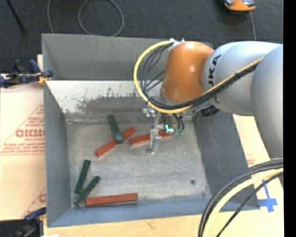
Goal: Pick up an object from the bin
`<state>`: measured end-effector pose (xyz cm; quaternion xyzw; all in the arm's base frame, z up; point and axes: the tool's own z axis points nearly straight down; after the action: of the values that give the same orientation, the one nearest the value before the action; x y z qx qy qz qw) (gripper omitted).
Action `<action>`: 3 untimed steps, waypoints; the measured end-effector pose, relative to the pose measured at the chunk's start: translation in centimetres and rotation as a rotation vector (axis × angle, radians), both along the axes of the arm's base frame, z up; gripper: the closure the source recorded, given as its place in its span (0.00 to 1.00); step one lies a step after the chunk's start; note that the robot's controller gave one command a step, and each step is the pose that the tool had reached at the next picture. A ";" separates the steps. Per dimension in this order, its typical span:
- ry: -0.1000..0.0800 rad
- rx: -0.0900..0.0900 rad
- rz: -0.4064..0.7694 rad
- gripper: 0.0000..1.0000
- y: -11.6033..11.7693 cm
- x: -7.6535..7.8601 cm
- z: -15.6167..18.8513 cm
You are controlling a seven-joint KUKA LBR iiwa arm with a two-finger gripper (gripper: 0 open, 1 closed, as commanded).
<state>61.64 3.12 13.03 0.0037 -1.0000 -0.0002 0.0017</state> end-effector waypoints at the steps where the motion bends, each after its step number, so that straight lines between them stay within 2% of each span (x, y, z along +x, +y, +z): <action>1: -0.006 -0.003 0.038 0.00 -4.1 2.5 -6.3; 3: -0.011 0.000 0.032 0.00 -4.2 2.8 -6.1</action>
Offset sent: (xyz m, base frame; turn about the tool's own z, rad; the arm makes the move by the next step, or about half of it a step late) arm 0.0242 -0.0366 -0.0603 -0.0417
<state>64.46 -1.12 6.97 0.0197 -0.9998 -0.0001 -0.0040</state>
